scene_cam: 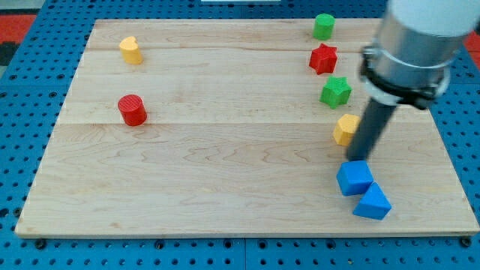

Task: Slide the red circle to the yellow hexagon

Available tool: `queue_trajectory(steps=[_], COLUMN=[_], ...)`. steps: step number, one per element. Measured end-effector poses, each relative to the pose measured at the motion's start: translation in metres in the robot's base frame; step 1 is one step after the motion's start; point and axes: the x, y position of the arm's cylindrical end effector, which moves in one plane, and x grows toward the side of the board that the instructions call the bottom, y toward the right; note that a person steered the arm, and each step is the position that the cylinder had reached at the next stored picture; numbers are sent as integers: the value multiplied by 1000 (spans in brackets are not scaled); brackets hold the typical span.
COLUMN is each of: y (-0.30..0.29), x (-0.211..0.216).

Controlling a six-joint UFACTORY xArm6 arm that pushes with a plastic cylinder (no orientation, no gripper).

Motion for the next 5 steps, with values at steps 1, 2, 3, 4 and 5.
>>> queue_trajectory(steps=[1, 2, 3, 4, 5], y=[-83, -179, -265, -339, -374], x=[-8, -16, -18, -44, -93])
